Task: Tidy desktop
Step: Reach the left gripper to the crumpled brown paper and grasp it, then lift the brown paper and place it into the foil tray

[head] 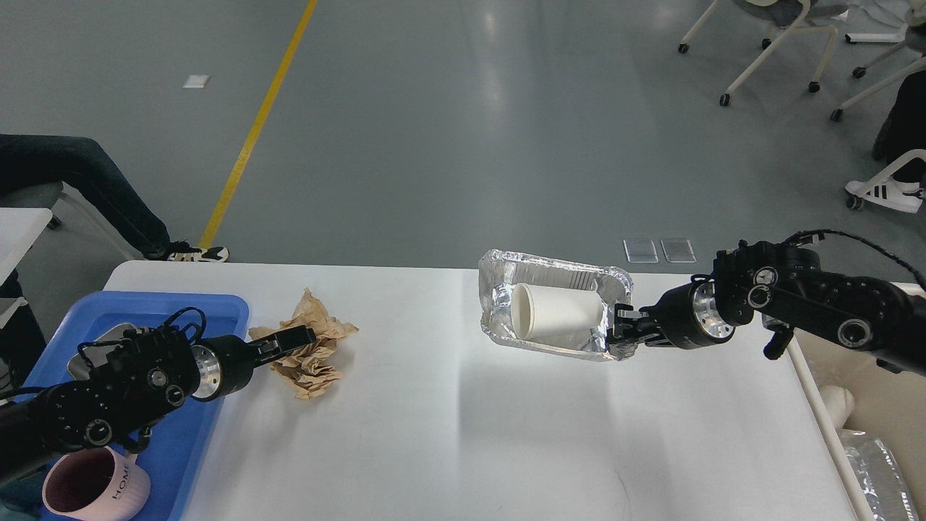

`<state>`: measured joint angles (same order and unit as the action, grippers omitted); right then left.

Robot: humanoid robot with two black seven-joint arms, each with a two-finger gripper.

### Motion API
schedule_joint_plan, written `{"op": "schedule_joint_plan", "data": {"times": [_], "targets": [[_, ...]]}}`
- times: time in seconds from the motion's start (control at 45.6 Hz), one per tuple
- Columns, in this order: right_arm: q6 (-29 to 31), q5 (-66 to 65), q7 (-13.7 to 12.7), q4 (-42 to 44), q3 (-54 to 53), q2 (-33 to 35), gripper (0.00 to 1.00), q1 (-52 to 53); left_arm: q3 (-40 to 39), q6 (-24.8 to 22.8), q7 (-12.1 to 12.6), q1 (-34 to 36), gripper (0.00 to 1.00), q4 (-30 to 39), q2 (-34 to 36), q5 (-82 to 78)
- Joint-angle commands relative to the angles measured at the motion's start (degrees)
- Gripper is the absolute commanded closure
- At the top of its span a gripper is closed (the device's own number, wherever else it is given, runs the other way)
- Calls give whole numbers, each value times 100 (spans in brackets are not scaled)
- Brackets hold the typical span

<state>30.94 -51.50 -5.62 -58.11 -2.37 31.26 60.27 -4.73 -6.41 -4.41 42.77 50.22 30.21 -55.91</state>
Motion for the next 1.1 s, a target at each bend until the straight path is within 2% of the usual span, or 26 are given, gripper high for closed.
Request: {"op": "schedule_joint_plan", "data": {"times": [0.0, 0.197, 0.526, 0.658, 0.856, 1.075], "targets": [[0, 0, -1, -34, 0, 90, 100, -15, 51, 0, -341, -67, 12, -267, -129, -43], [0, 0, 0, -61, -36, 117, 100, -41, 60, 0, -376, -102, 30, -417, -243, -87], [-9, 0, -1, -61, -44, 126, 100, -59, 209, 0, -376, -181, 77, -434, -384, -96], [-9, 0, -1, -61, -44, 126, 100, -59, 209, -9, -412, -190, 90, -391, -384, -96], [-9, 0, -1, -52, -132, 117, 100, -94, 200, -158, -429, -6, 99, 145, 2, -87], [-9, 0, -1, -60, -167, 99, 100, -165, 112, -211, -455, 275, 99, 1550, 1381, -78]]}}
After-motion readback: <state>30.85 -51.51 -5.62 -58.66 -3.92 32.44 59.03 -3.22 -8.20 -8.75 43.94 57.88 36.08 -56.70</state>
